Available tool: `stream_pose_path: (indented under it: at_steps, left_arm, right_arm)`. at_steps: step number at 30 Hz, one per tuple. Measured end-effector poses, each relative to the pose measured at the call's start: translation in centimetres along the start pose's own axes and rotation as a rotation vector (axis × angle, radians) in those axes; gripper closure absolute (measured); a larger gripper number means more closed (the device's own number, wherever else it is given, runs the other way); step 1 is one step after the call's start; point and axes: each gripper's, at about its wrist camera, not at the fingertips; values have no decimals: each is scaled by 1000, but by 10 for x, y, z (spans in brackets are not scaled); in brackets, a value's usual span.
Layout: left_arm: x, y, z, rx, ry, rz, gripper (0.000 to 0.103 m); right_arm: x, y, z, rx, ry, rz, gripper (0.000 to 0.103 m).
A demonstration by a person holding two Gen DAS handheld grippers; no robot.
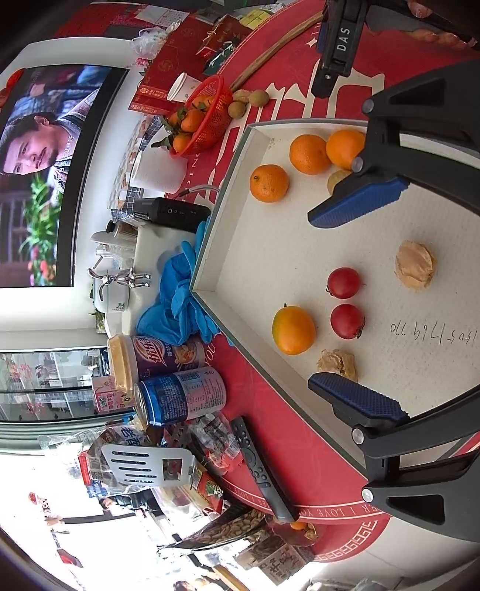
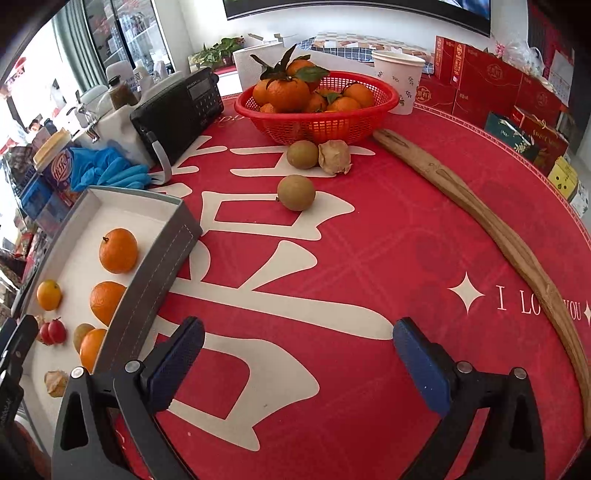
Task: Organize fruits
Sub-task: 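Move both tools back to the table, right tool toward a brown kiwi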
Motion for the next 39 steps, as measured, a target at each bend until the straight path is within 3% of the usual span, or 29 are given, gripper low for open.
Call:
stream_pose_path:
  at_steps: [5, 16, 28, 29, 31, 33, 35, 39]
  left_arm:
    - [0, 0, 0, 0, 1, -2, 19]
    - [0, -2, 0, -4, -14, -2, 19]
    - [-1, -2, -2, -22, -42, -4, 19]
    - [-1, -2, -2, -21, -41, -6, 19]
    - [0, -2, -1, -16, -40, -9, 19]
    - [1, -2, -1, -14, -36, -13, 19]
    - [2, -2, 0, -10, -34, -15, 19]
    - [4, -2, 2, 4, -34, -26, 19]
  right_arm:
    - [-9, -2, -7, -20, -82, 76, 0]
    - [-5, 5, -11, 21, -67, 100, 0]
    - [2, 61, -44, 42, -106, 40, 0]
    - [0, 63, -45, 44, -107, 45, 3]
    - [-4, 66, -44, 61, -101, 62, 19]
    - [-8, 67, -42, 73, -92, 76, 56]
    - [-8, 67, -40, 76, -85, 73, 72]
    - [4, 54, -29, 88, -41, 55, 73]
Point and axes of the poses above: each gripper's, at about its wrist camera, not at the fingertips, and z roughly against the way its jaws point, x to its right, y to its top, and after that the axes turned 9 degrees about y, right-handed
